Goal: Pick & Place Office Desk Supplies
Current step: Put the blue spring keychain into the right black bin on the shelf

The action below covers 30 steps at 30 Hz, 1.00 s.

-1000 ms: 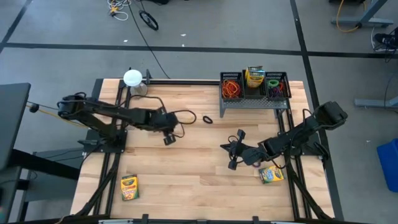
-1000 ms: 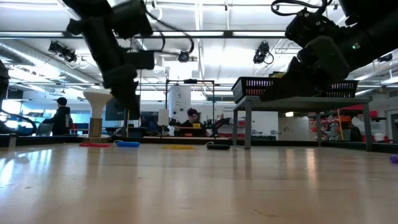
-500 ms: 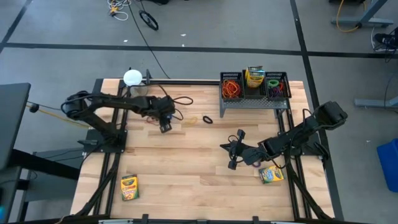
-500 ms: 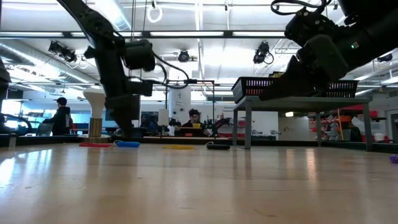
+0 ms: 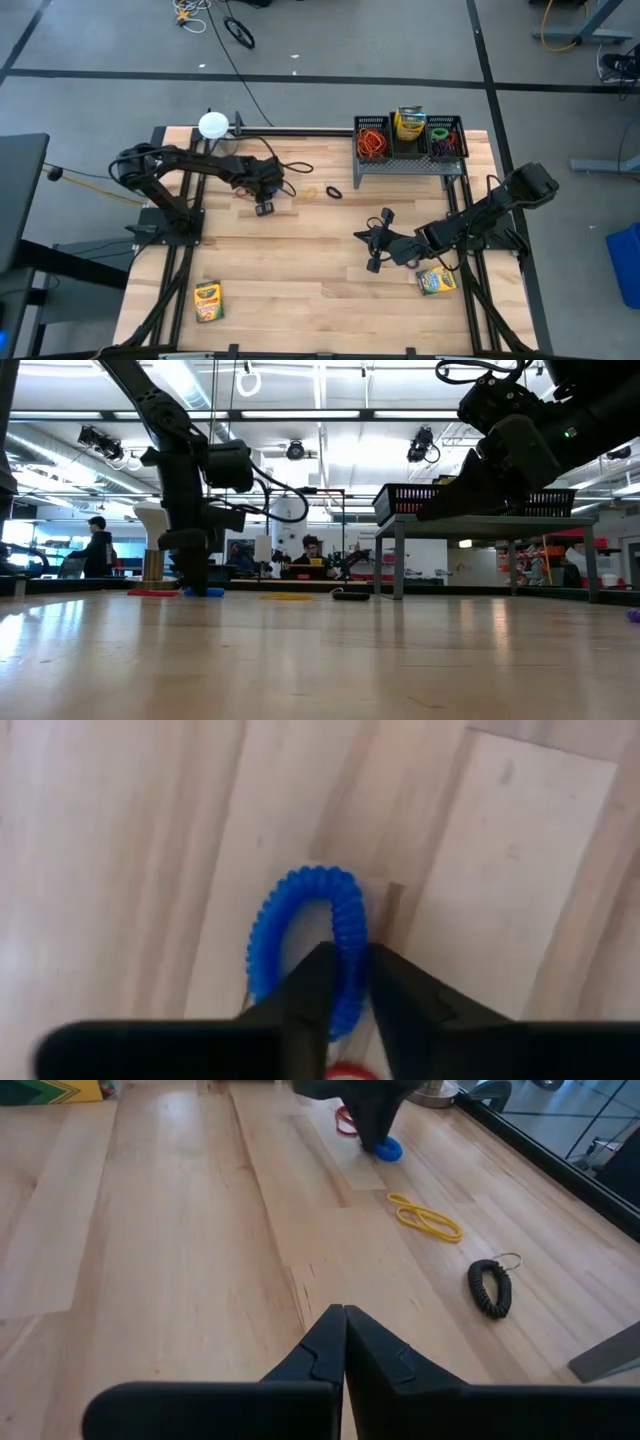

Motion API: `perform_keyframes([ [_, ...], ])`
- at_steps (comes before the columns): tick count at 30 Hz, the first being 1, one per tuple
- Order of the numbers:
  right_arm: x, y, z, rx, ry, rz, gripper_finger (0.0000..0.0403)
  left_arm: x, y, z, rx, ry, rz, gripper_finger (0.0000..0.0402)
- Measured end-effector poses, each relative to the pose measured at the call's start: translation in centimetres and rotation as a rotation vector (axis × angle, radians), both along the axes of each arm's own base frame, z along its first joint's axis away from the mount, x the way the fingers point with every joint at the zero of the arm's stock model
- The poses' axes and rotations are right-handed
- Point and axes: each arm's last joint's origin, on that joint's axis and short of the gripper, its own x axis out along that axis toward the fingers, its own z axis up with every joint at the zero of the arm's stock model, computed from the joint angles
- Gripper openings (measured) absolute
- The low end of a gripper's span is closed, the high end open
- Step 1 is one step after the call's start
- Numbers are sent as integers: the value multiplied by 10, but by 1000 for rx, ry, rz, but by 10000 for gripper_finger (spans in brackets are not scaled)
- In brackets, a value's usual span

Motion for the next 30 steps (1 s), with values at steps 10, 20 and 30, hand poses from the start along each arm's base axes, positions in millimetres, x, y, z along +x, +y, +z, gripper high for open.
perform_keyframes([
  [10, 0, 0, 0, 0, -5, 1, 9, 16, -35, 16, -117, -135, -153, 20],
  [20, 0, 0, 0, 0, -4, 1, 9, 62, -107, 29, -212, -531, -304, 19],
  [30, 0, 0, 1, 1, -5, 0, 9, 110, -127, -17, -244, -537, -253, 19],
])
